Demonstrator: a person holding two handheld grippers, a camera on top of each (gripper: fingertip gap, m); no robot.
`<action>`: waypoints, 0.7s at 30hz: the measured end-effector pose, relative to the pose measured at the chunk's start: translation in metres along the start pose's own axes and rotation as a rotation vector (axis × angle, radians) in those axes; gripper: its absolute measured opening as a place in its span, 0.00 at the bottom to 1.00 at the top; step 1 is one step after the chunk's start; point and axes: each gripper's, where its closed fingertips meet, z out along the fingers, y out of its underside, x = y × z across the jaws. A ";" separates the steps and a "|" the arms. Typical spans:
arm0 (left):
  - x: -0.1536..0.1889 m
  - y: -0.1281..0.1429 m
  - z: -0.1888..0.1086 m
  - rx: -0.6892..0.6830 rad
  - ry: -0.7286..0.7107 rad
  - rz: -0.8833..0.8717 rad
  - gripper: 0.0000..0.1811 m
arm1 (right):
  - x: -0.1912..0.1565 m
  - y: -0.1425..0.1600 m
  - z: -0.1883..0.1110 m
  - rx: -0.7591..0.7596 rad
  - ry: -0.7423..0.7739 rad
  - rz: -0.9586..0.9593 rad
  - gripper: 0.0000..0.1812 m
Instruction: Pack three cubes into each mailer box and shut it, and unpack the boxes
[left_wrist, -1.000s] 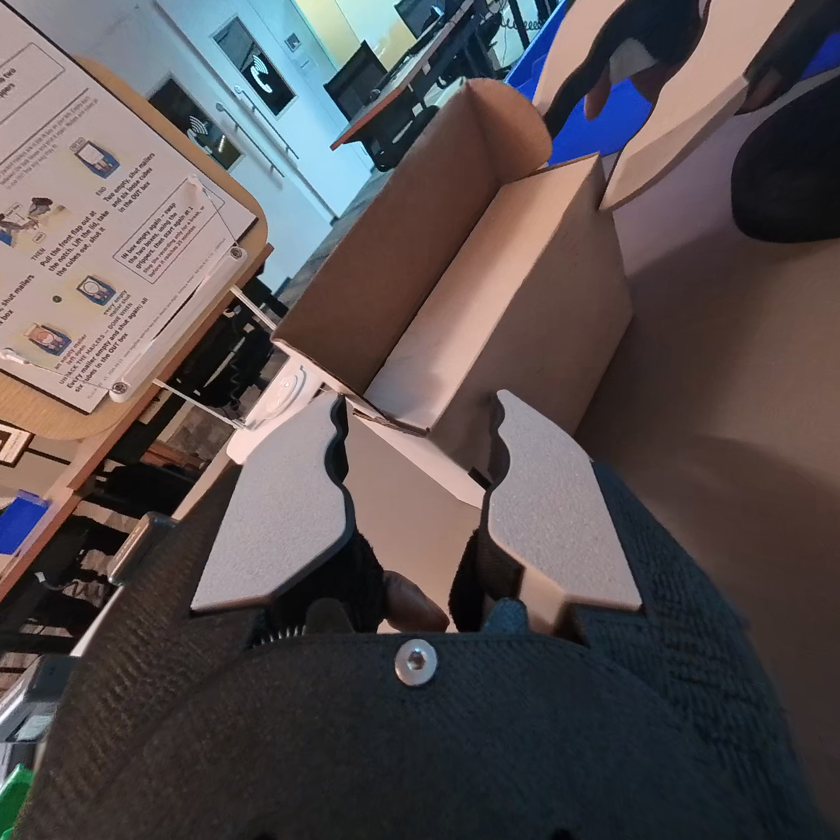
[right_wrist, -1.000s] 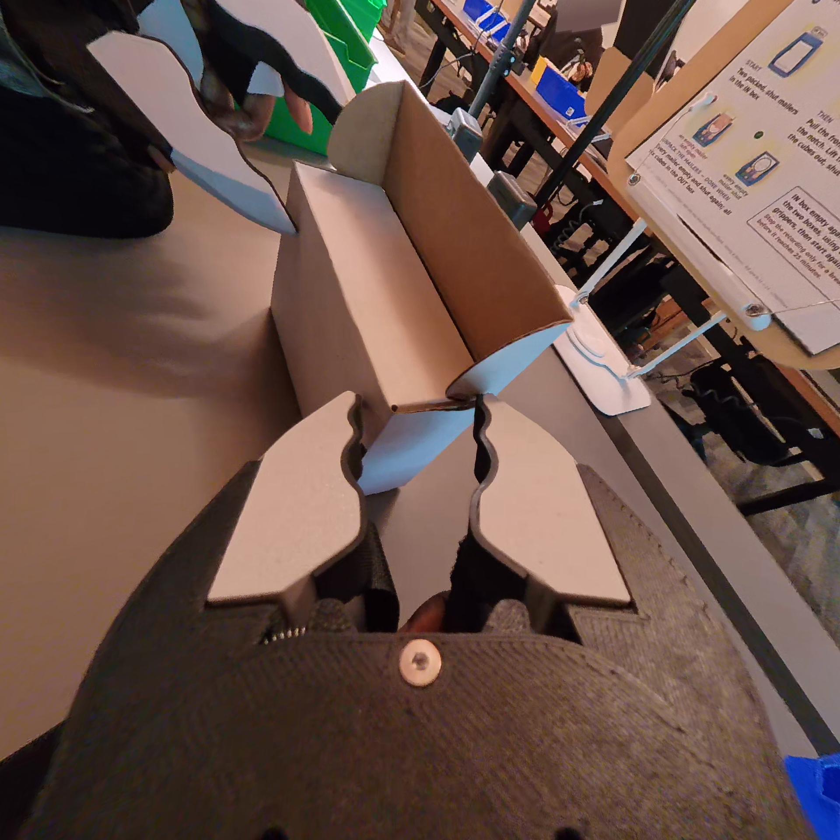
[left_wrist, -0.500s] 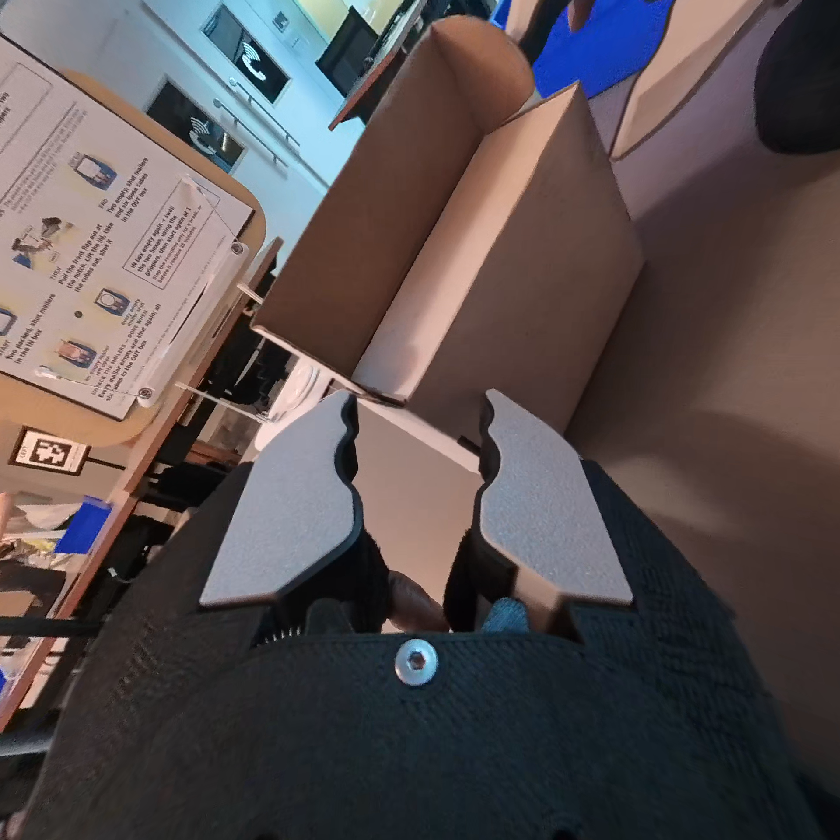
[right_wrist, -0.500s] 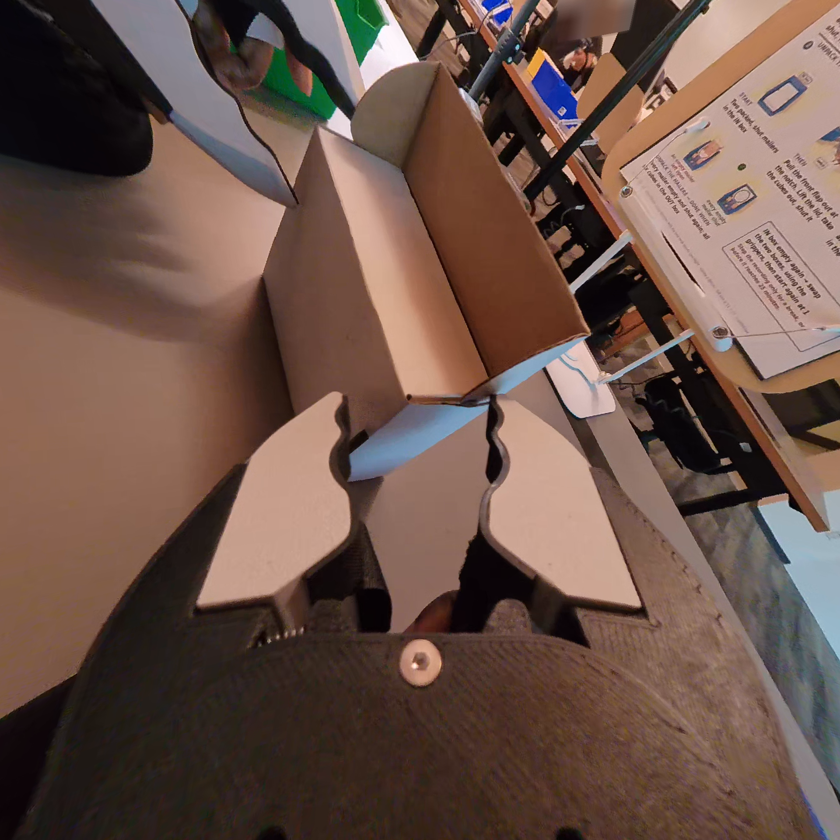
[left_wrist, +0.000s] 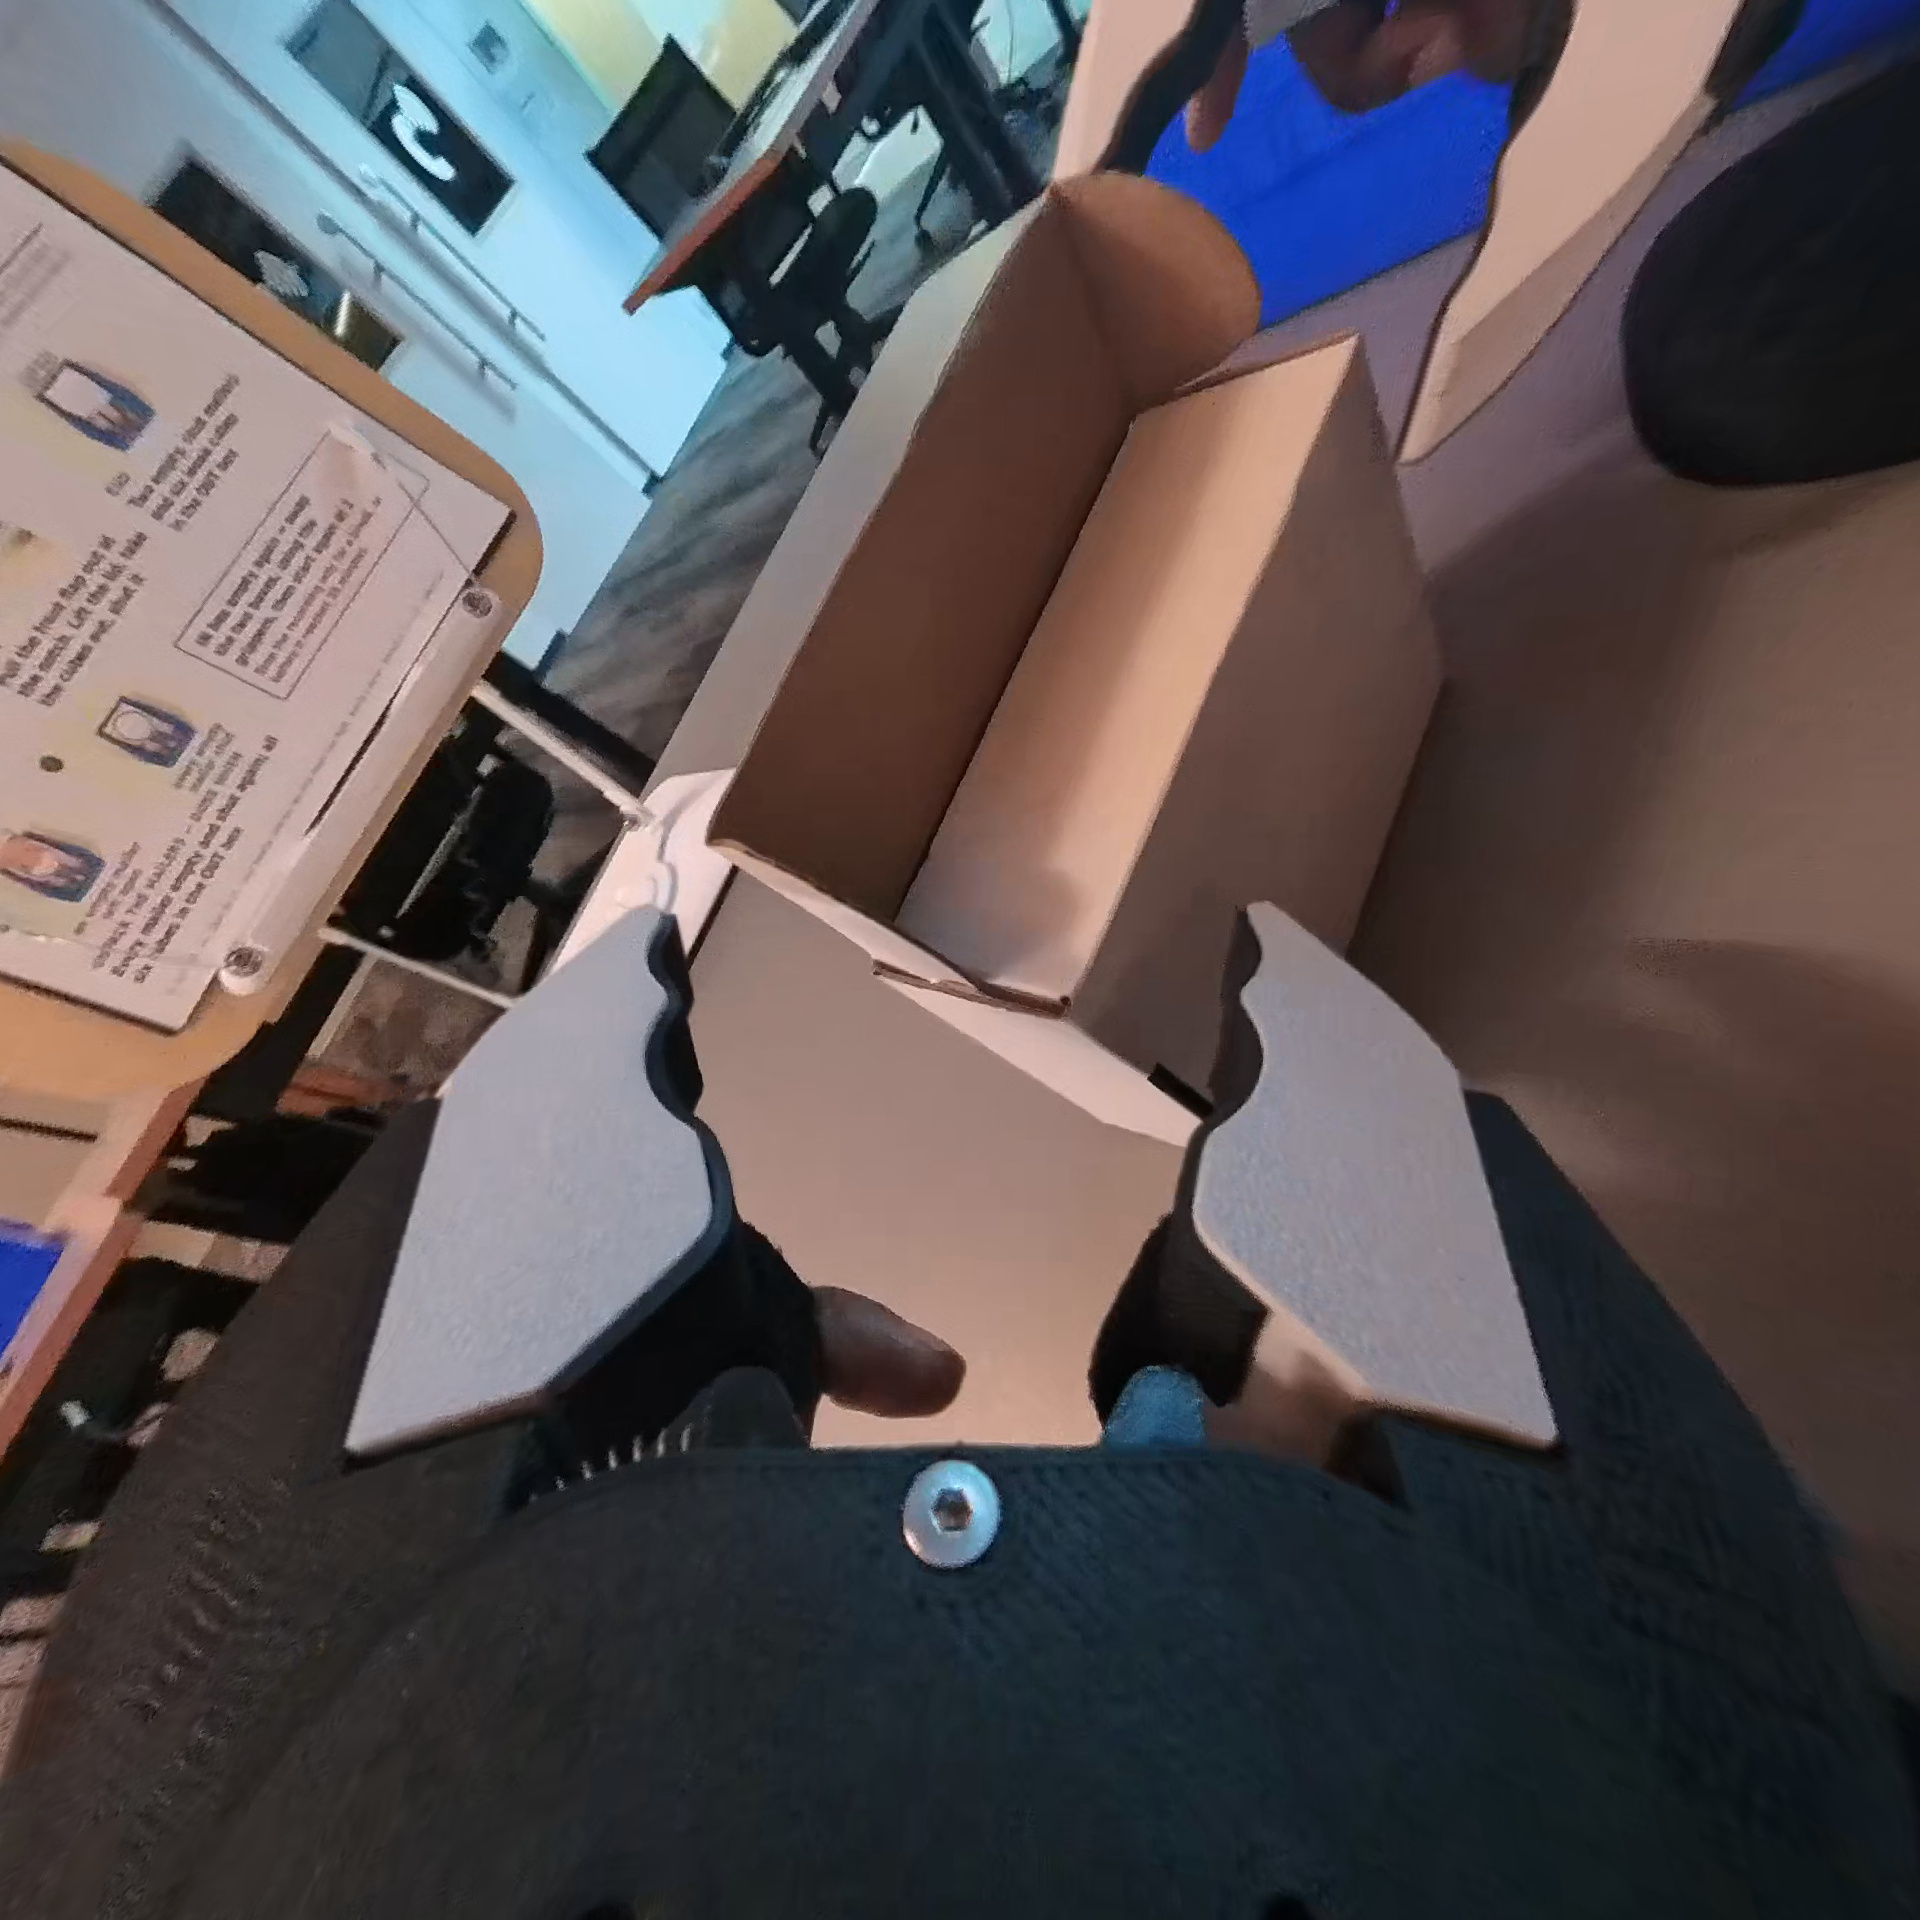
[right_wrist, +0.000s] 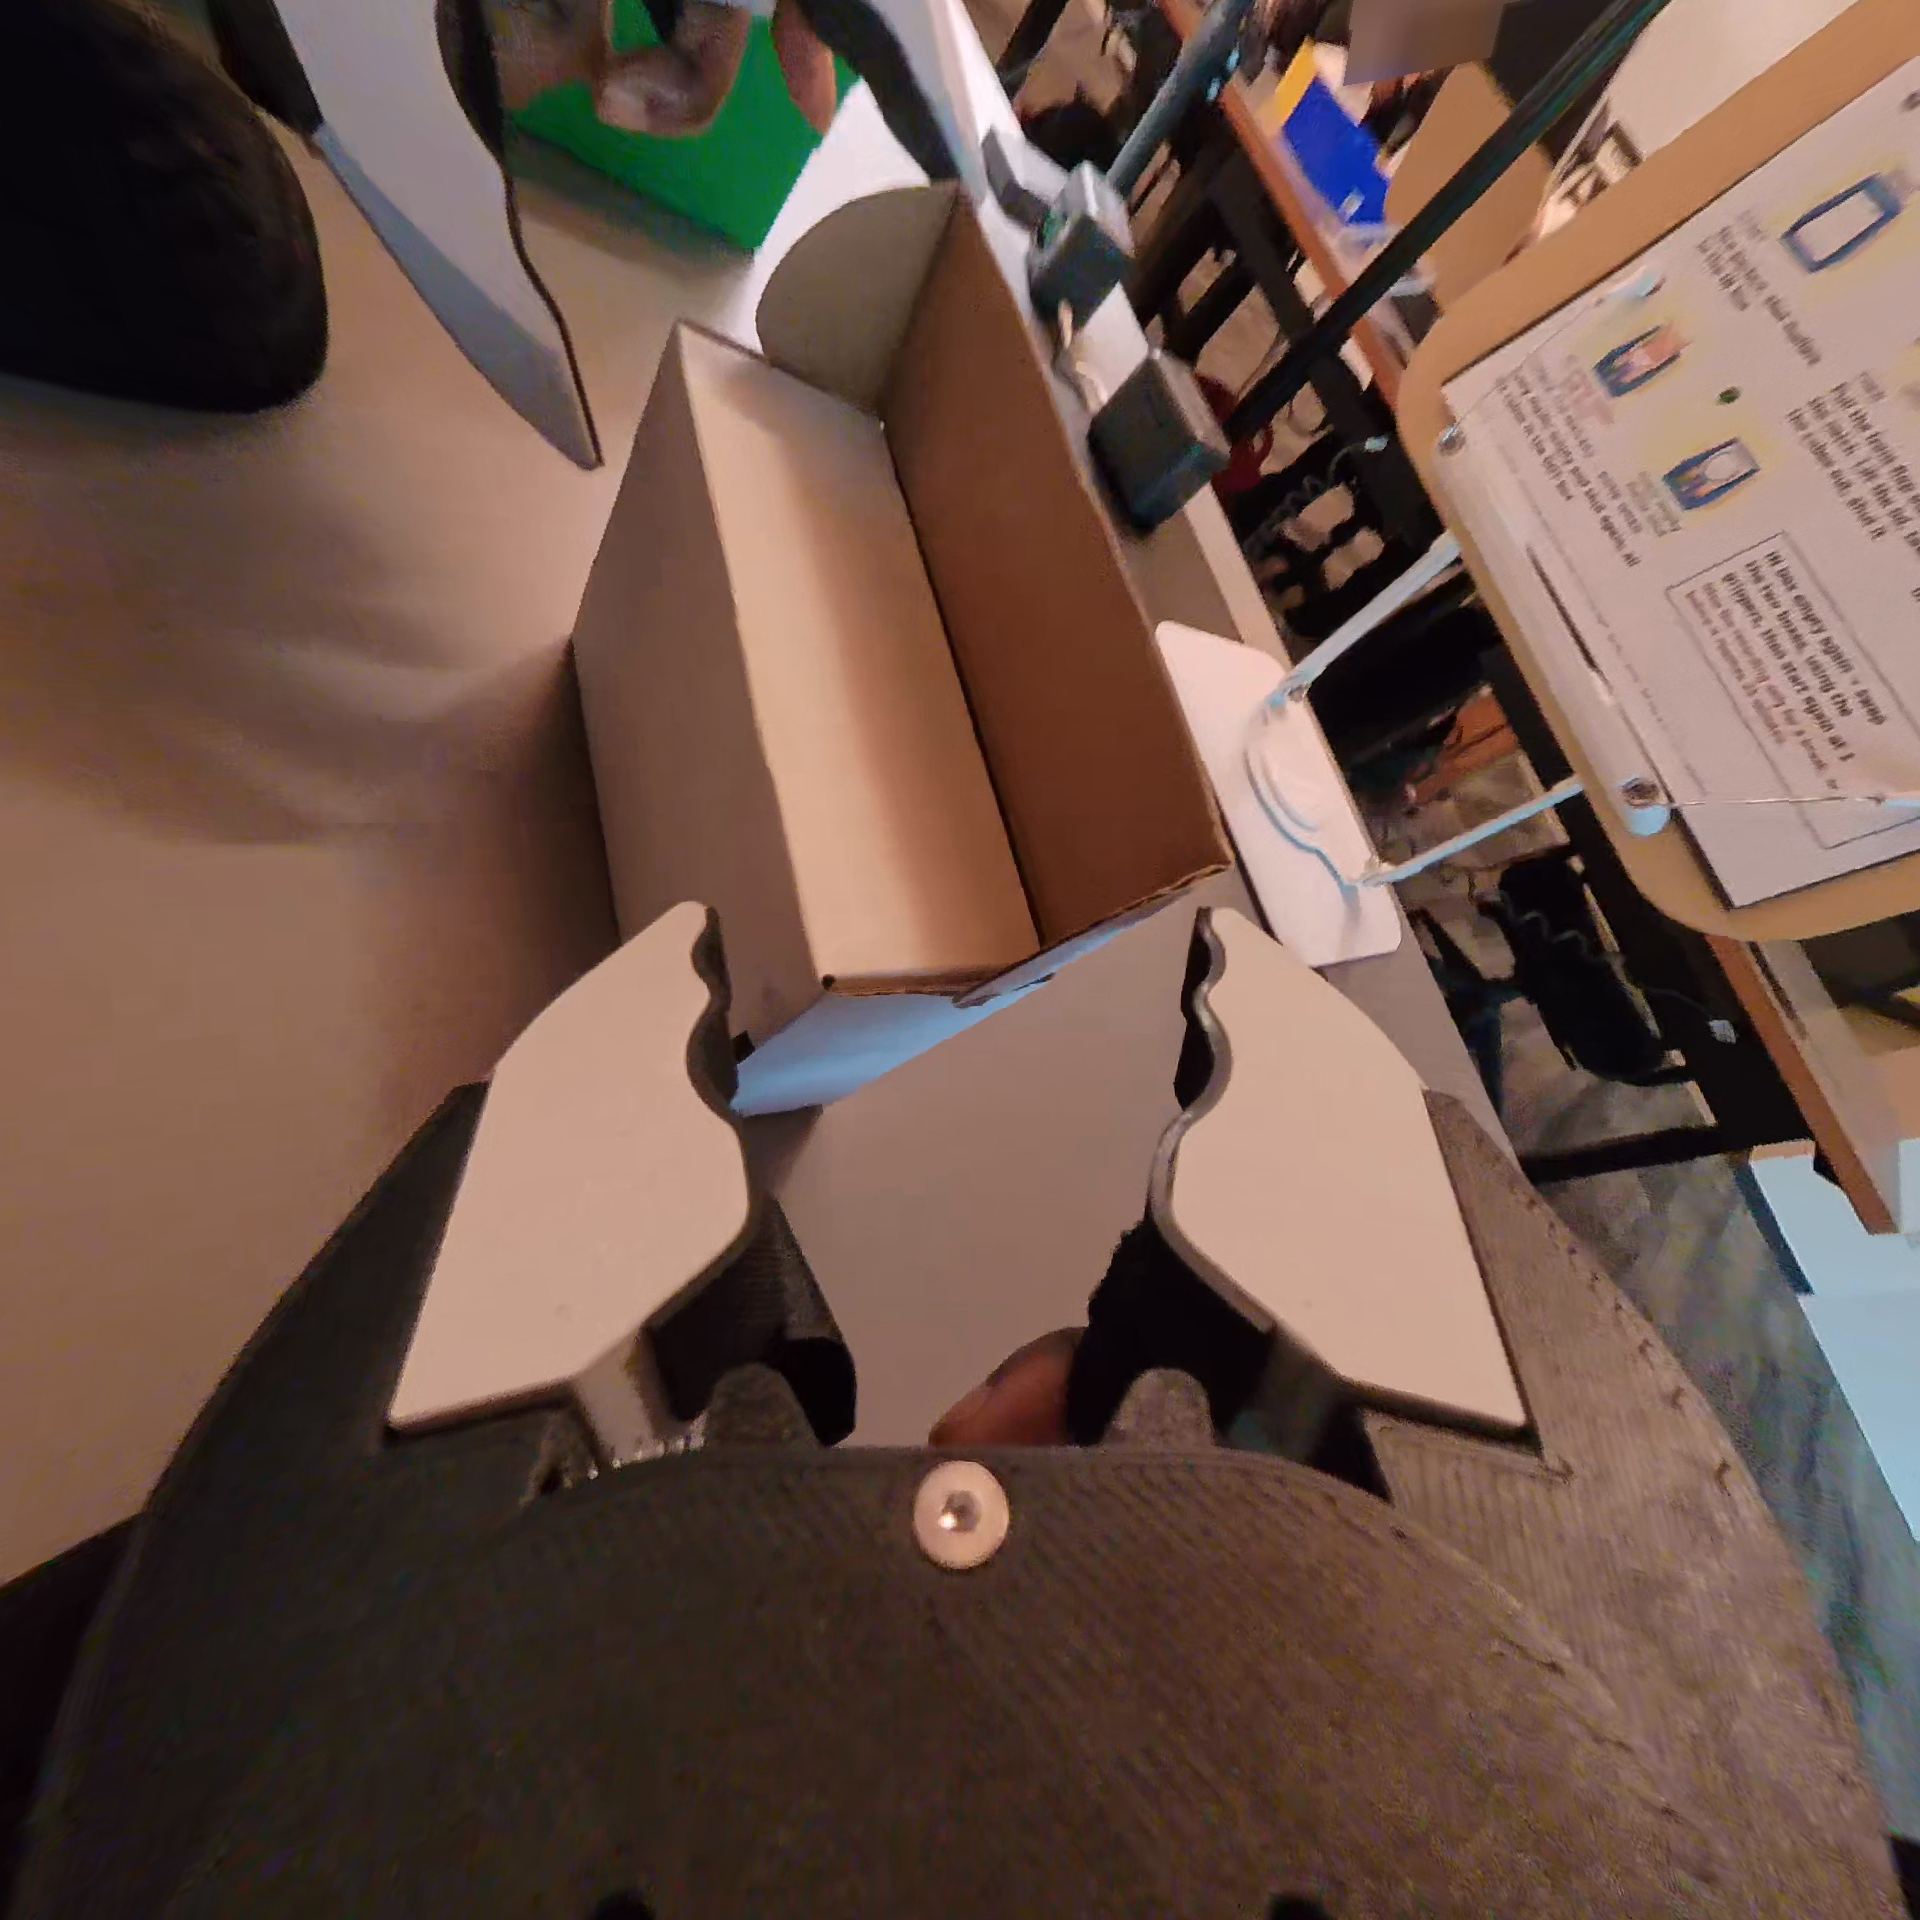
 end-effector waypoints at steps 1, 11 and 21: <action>0.000 0.001 0.000 -0.009 -0.012 0.005 0.53 | -0.002 0.001 0.001 -0.022 -0.005 0.002 0.46; 0.015 0.000 -0.002 -0.009 -0.076 0.075 0.44 | -0.007 0.003 -0.004 -0.056 0.083 -0.029 0.35; 0.008 -0.001 0.000 -0.032 -0.109 0.037 0.38 | -0.008 0.005 -0.002 -0.098 0.103 -0.047 0.35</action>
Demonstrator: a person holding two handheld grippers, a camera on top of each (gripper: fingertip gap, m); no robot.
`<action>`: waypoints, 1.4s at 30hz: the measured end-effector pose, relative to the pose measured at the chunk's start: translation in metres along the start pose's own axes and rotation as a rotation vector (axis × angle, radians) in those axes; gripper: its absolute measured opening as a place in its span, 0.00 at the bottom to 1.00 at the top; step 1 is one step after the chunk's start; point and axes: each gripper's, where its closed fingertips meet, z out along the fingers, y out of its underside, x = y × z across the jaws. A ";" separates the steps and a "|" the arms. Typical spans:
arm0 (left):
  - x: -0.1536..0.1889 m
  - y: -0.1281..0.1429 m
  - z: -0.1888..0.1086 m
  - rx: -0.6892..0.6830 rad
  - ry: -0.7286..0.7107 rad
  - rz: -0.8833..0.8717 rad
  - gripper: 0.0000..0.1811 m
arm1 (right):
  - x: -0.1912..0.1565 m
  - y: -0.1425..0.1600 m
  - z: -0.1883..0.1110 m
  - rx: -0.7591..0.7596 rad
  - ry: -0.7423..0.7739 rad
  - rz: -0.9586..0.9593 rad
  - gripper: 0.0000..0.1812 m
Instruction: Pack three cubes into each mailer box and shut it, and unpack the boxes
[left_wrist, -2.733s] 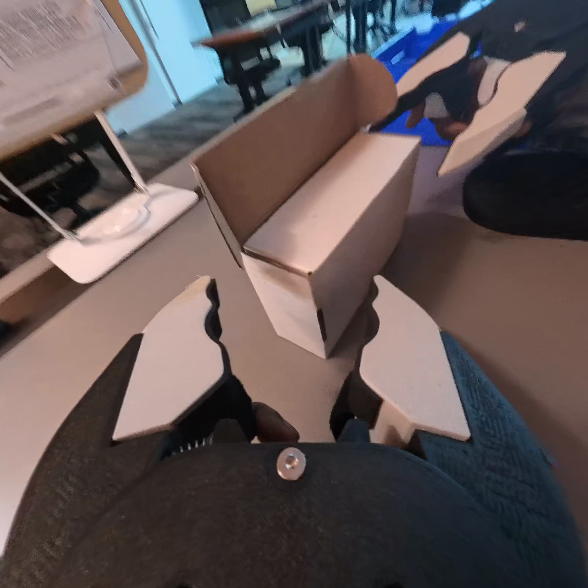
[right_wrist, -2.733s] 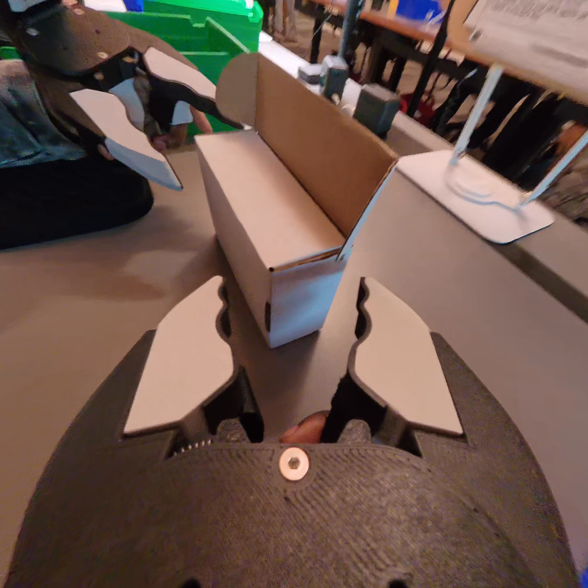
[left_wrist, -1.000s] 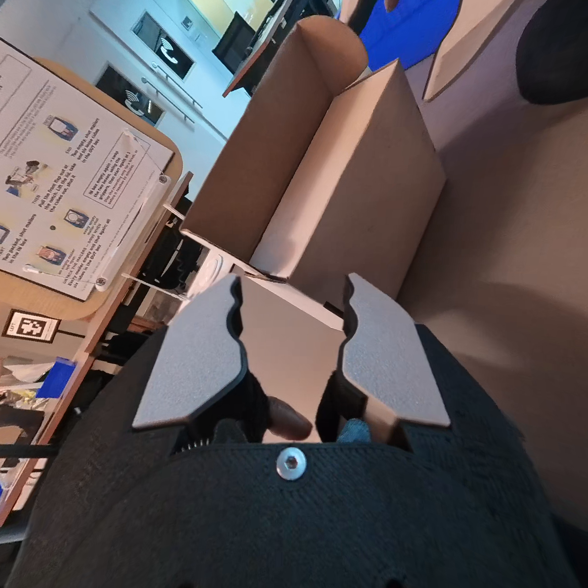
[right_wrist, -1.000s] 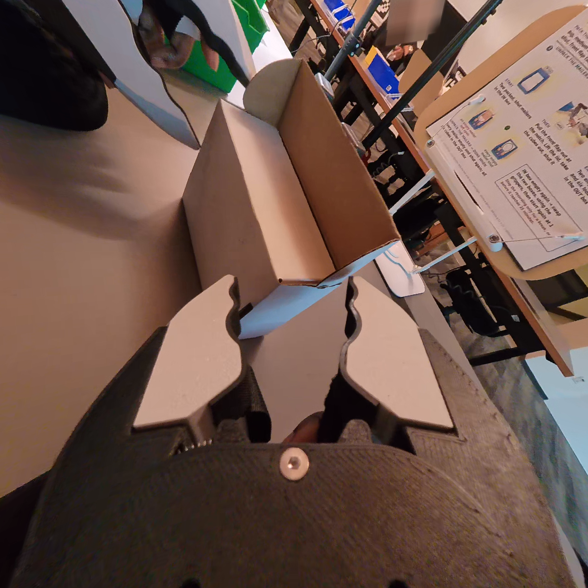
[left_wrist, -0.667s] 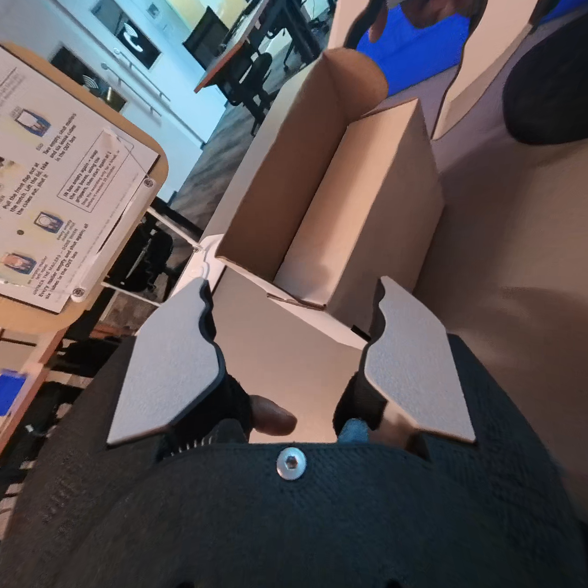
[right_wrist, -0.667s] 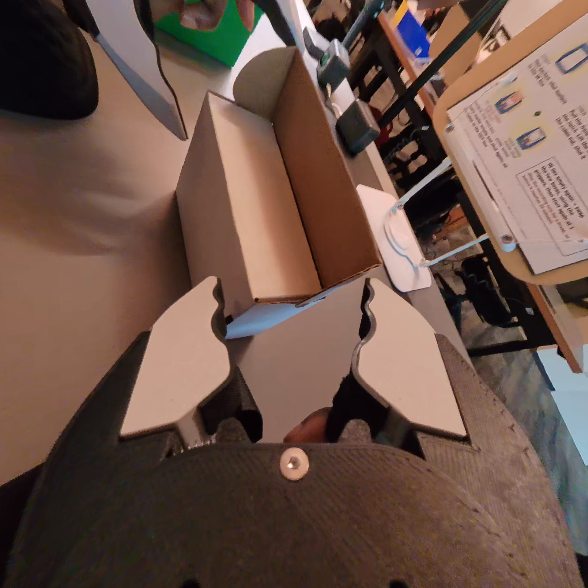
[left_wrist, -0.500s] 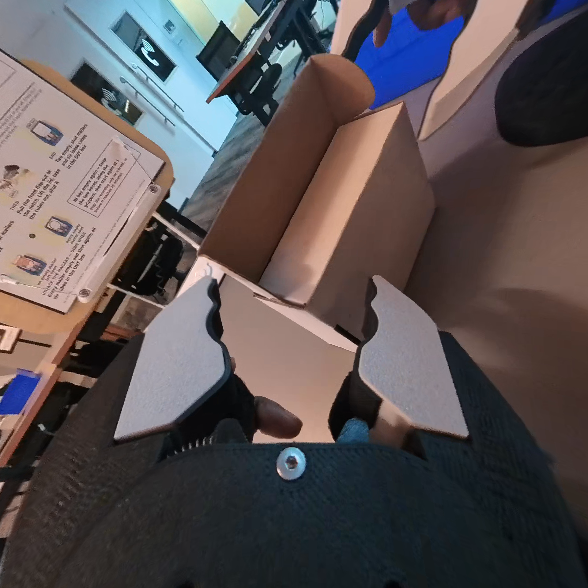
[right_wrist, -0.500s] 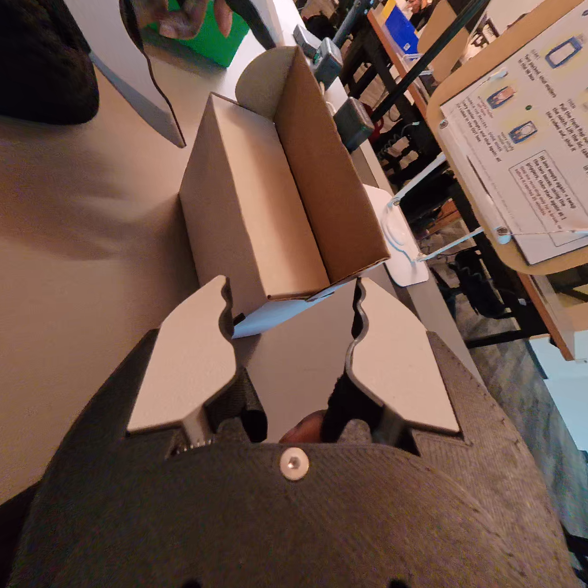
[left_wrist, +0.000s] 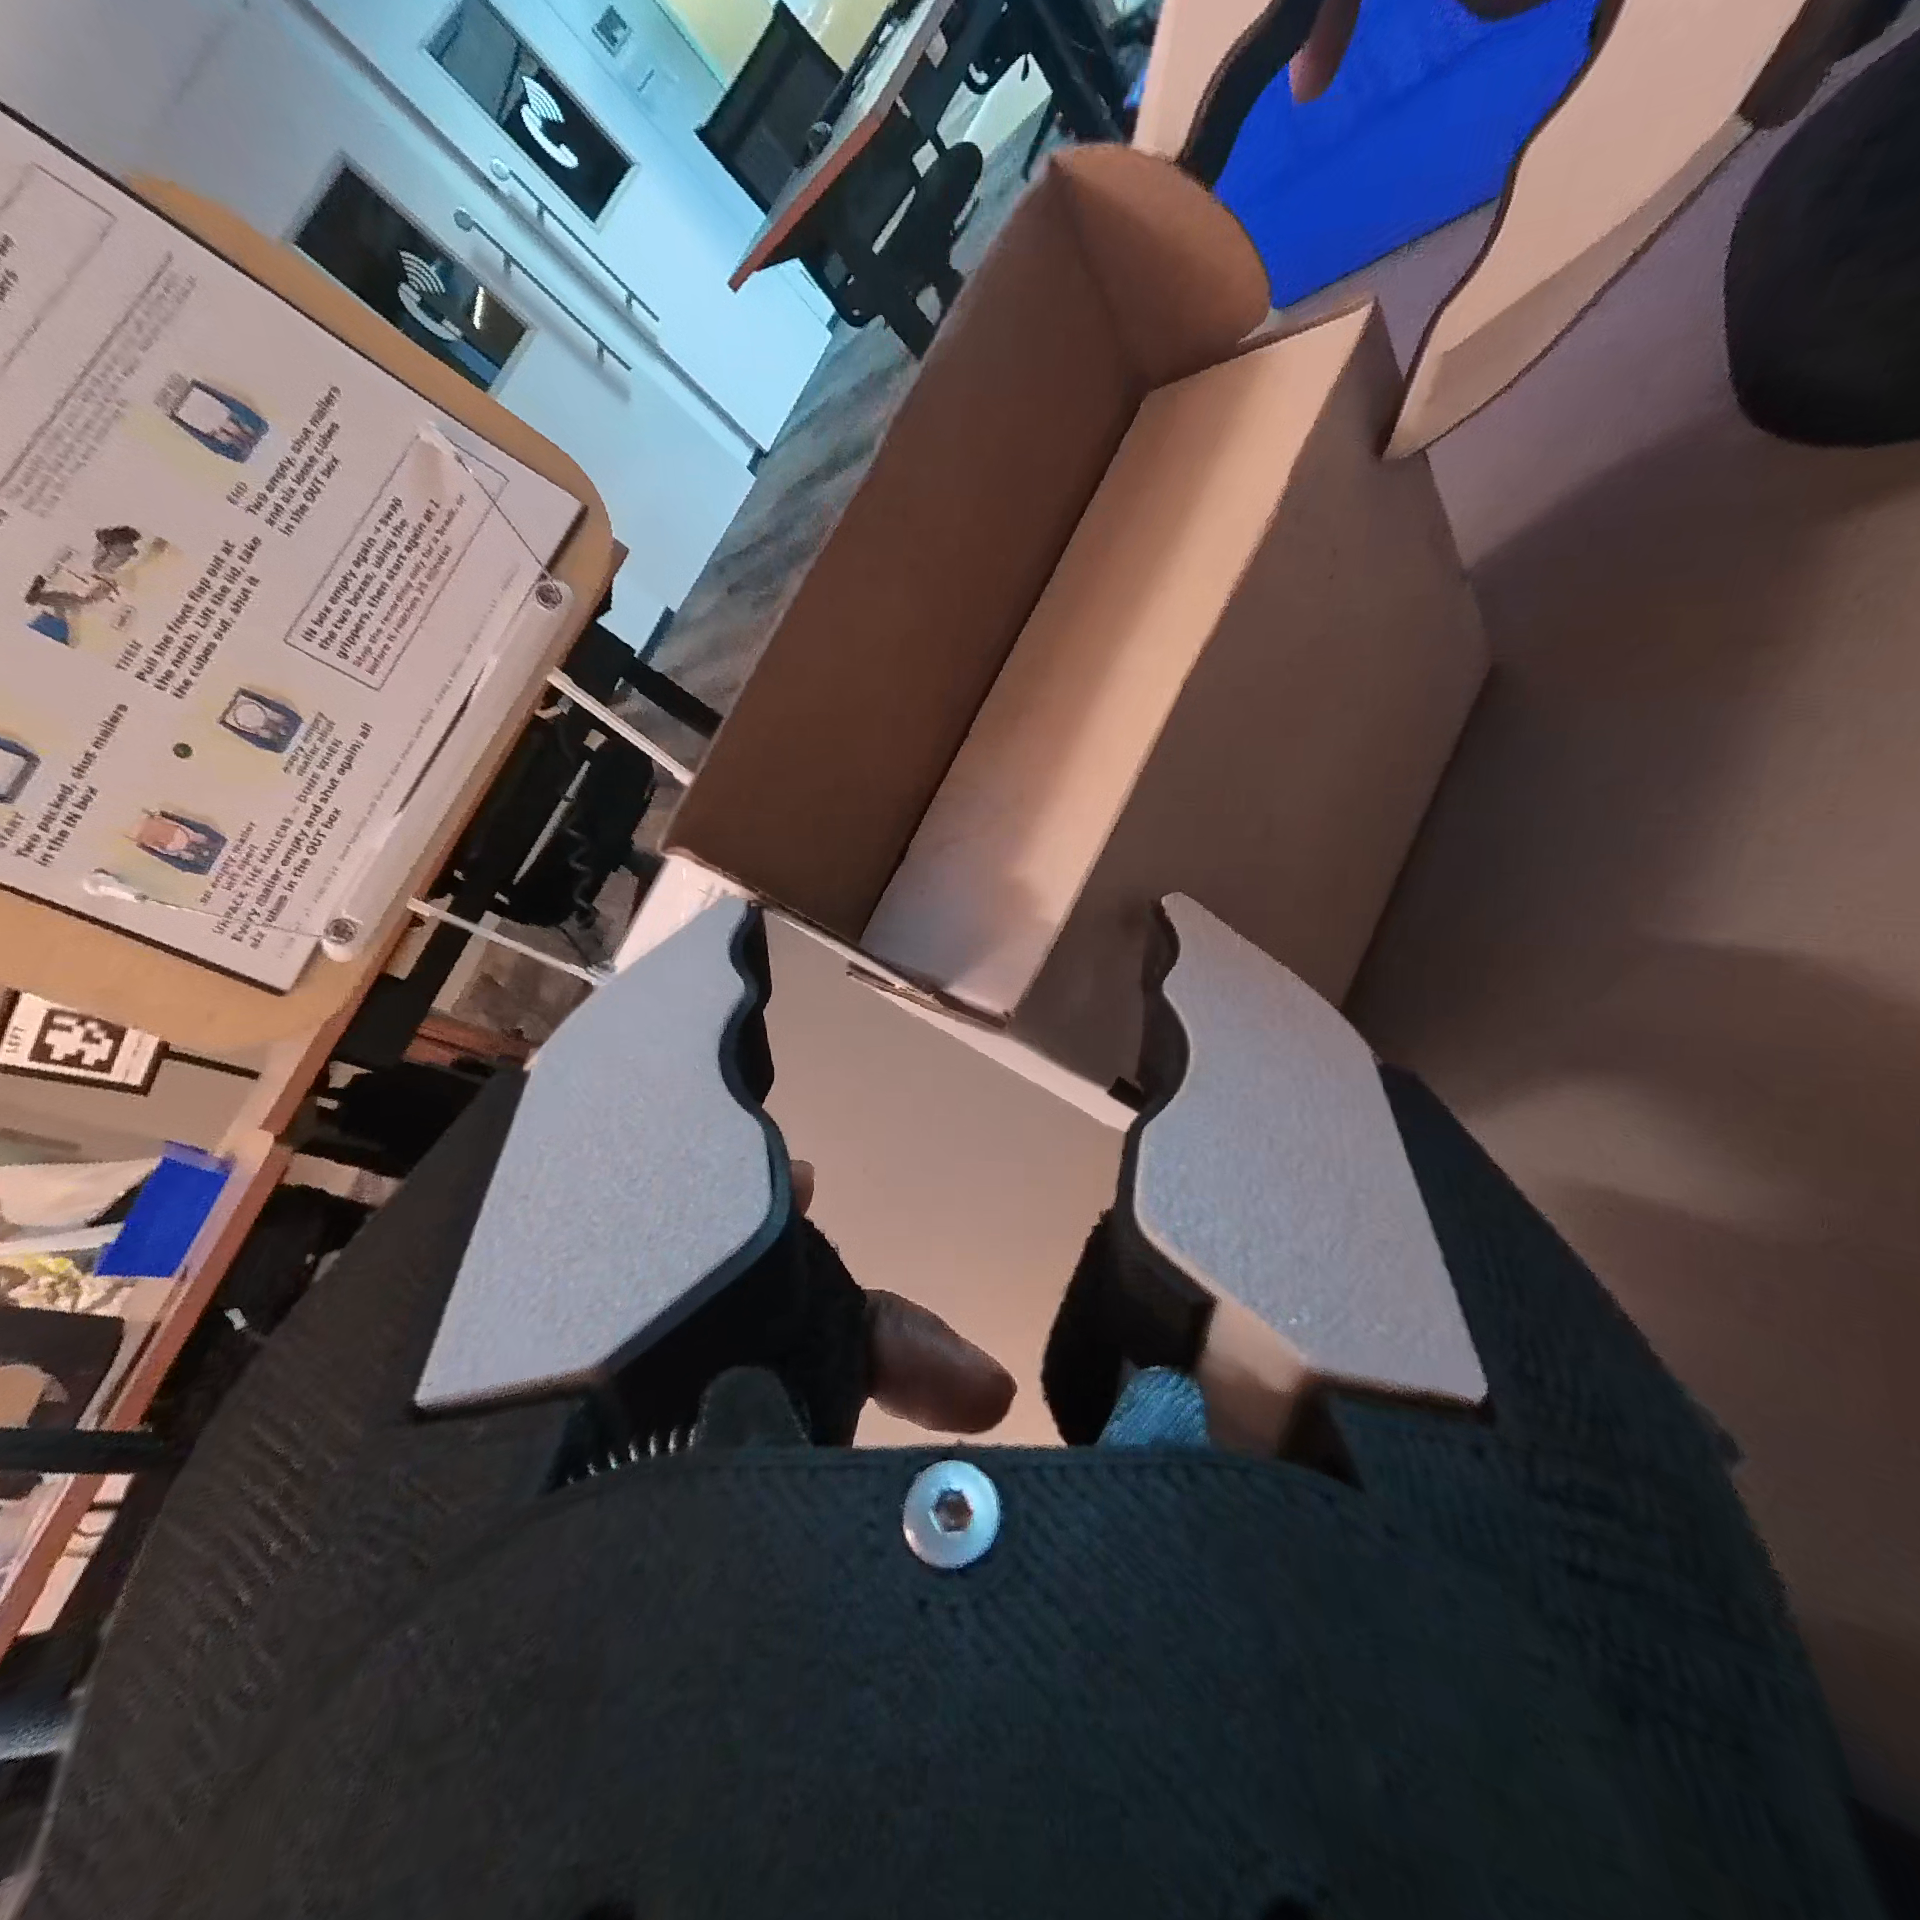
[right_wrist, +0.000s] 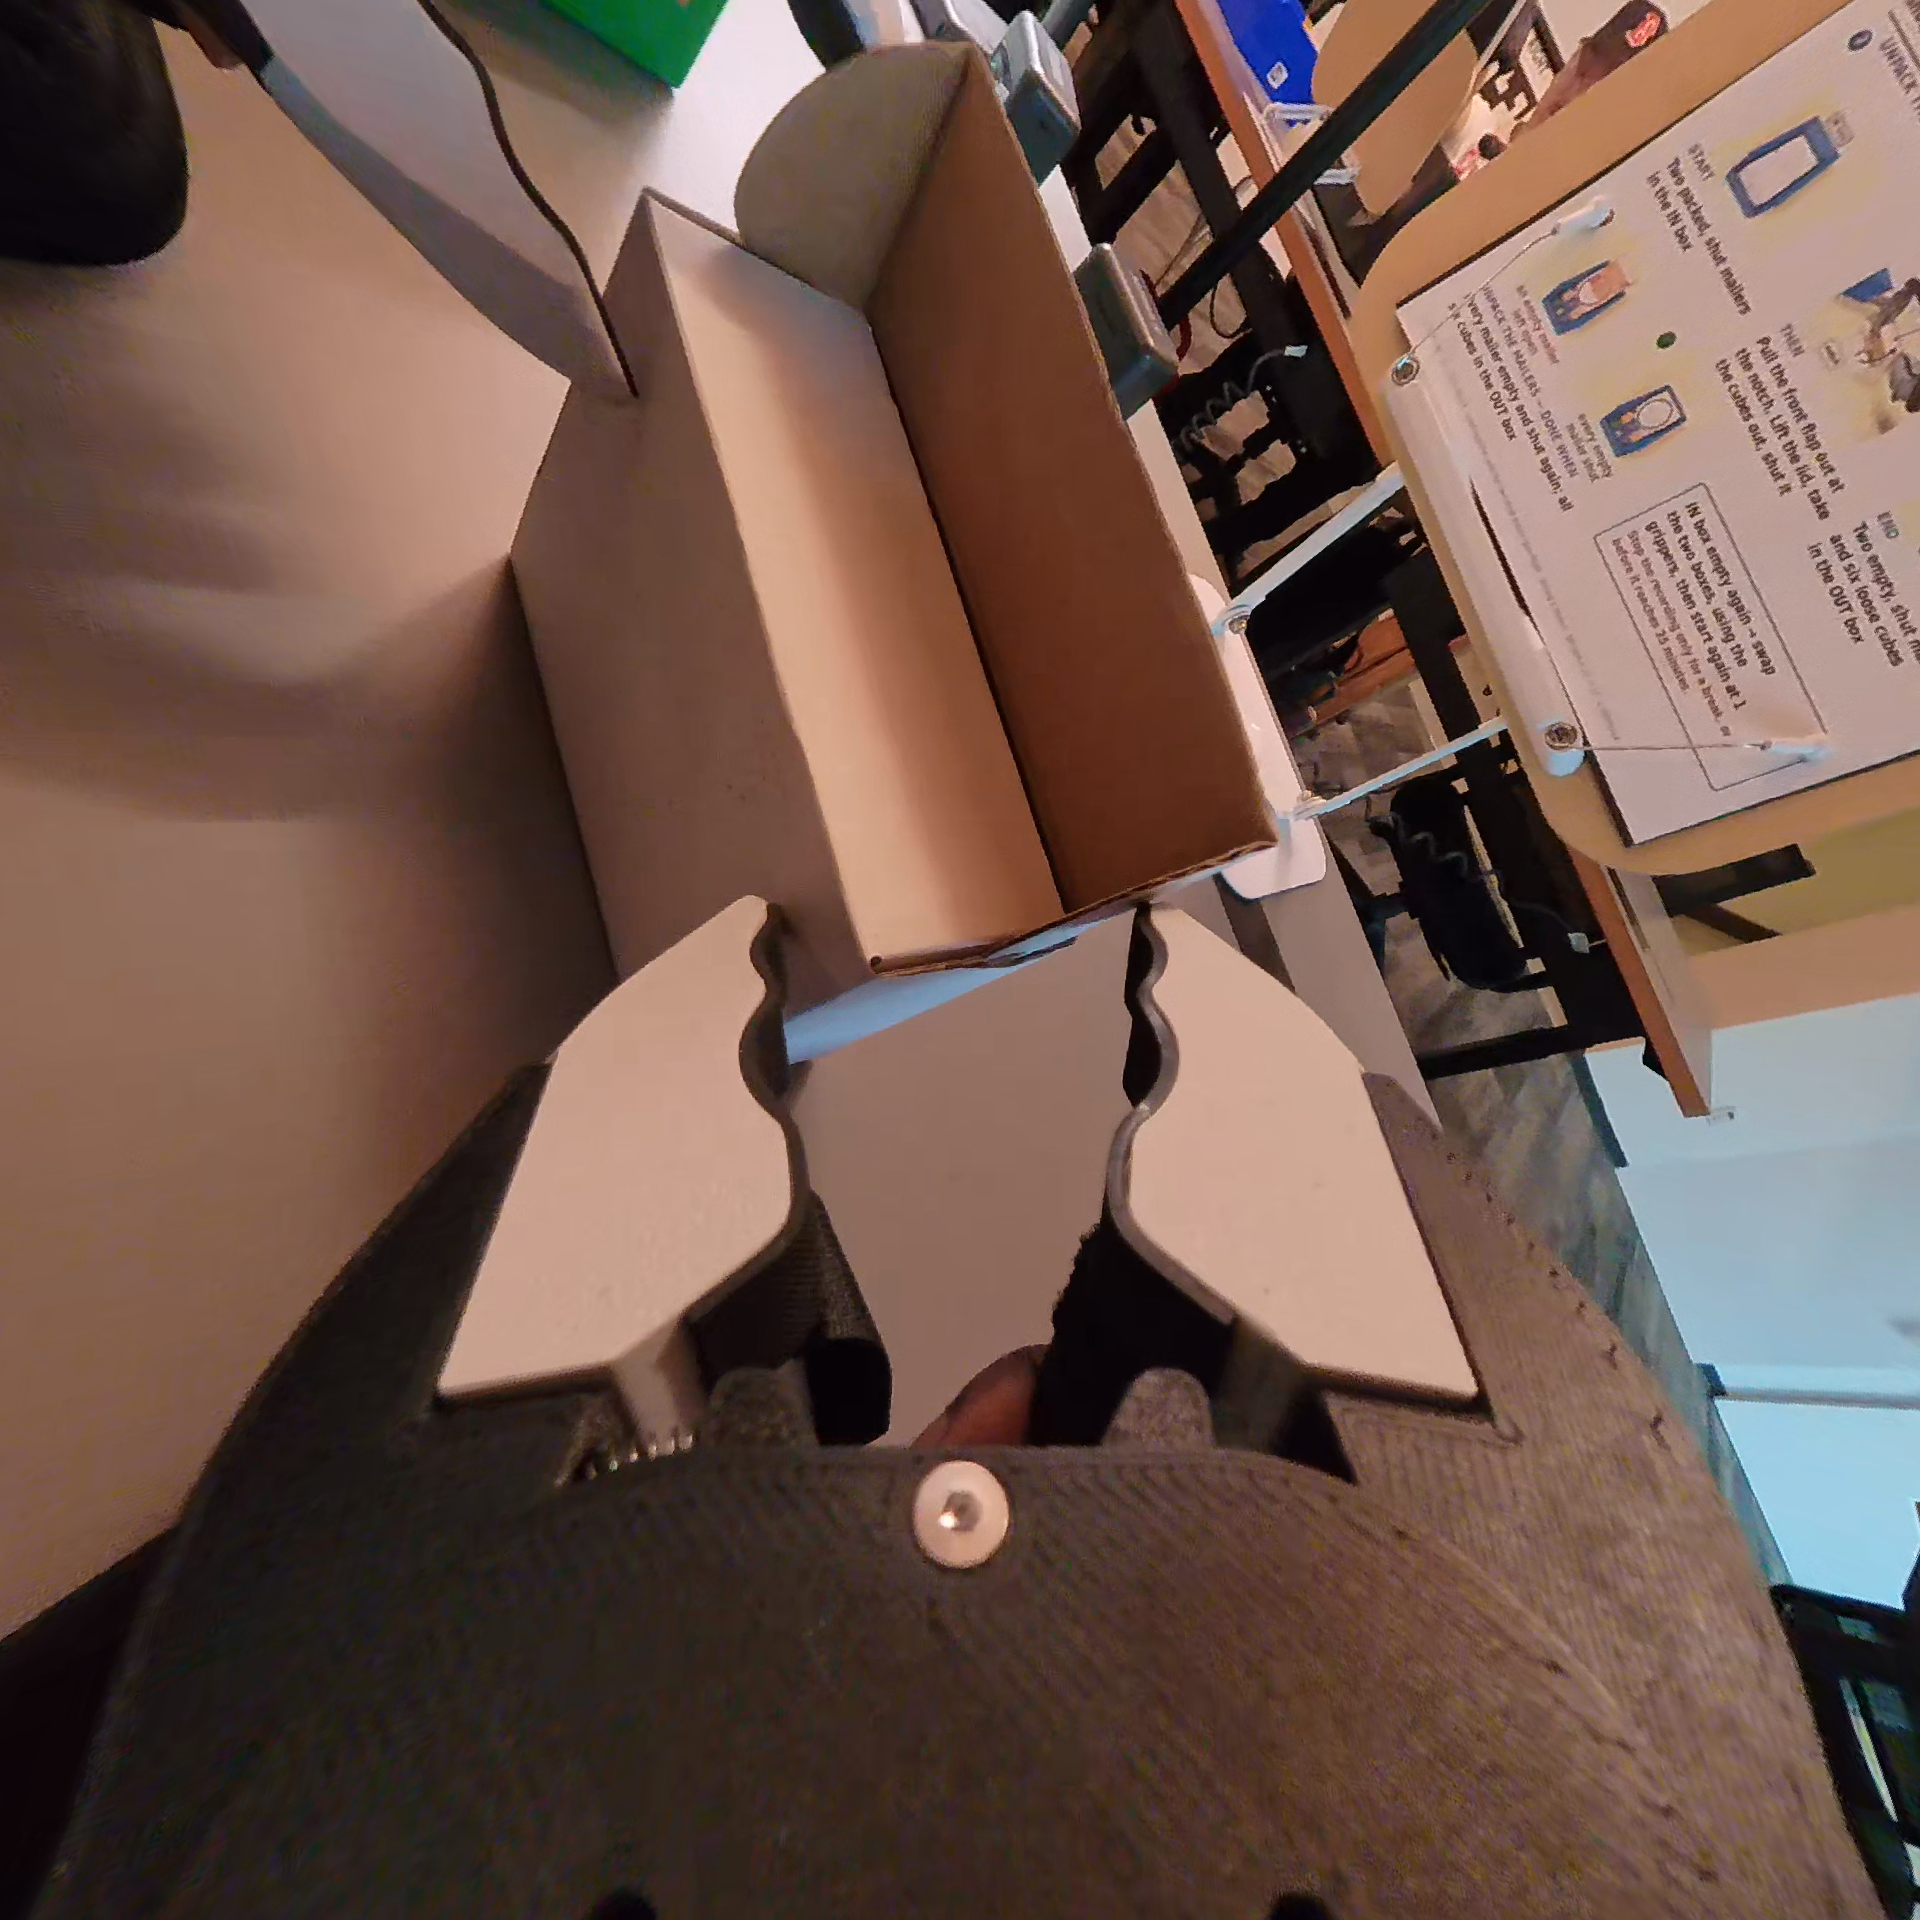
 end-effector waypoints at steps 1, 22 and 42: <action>0.000 0.000 0.001 -0.008 0.006 -0.006 0.39 | 0.000 0.000 0.000 -0.003 -0.001 0.002 0.35; 0.003 0.001 0.001 -0.007 -0.035 0.005 0.36 | -0.001 0.003 0.004 -0.093 0.019 -0.009 0.36; 0.001 0.000 -0.009 0.043 -0.018 0.092 0.40 | -0.004 0.000 -0.007 0.064 -0.021 -0.017 0.39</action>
